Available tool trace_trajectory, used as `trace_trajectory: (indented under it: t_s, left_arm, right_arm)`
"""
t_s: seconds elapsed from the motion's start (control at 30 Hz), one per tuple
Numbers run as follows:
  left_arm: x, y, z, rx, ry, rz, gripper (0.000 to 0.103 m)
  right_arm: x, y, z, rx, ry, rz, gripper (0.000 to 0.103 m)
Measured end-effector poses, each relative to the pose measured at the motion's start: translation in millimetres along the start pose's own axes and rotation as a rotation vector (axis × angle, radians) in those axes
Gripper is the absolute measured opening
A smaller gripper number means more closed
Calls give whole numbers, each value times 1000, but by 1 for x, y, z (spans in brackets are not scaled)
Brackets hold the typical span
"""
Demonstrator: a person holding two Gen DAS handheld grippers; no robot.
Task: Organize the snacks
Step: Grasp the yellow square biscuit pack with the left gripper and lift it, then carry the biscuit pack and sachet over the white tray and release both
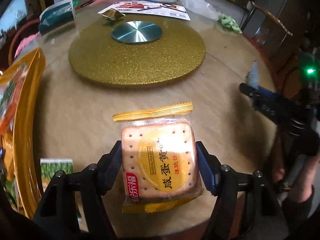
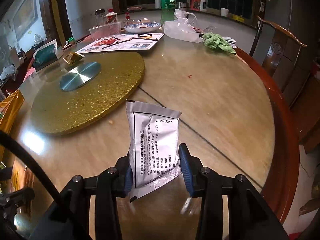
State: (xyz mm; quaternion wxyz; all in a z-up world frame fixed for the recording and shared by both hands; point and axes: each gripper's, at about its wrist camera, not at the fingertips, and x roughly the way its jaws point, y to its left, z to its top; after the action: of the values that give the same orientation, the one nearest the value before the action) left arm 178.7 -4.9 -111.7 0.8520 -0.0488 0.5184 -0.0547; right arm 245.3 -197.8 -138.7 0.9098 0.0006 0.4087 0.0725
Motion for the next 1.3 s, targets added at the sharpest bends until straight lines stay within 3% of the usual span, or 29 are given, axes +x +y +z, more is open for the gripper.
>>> trace_trajectory:
  t_s: [0.63, 1.03, 1.3]
  left_arm:
    - [-115, 45, -13, -59, -207, -68, 70]
    - [-130, 85, -21, -150, -246, -90, 70]
    - [-143, 115, -32, -221, -267, -90, 70]
  right_arm:
    - [-7, 64, -7, -48, -6, 65, 35]
    - [-21, 97, -4, -84, -35, 93, 33]
    - [-54, 126, 9, -106, -95, 200, 33]
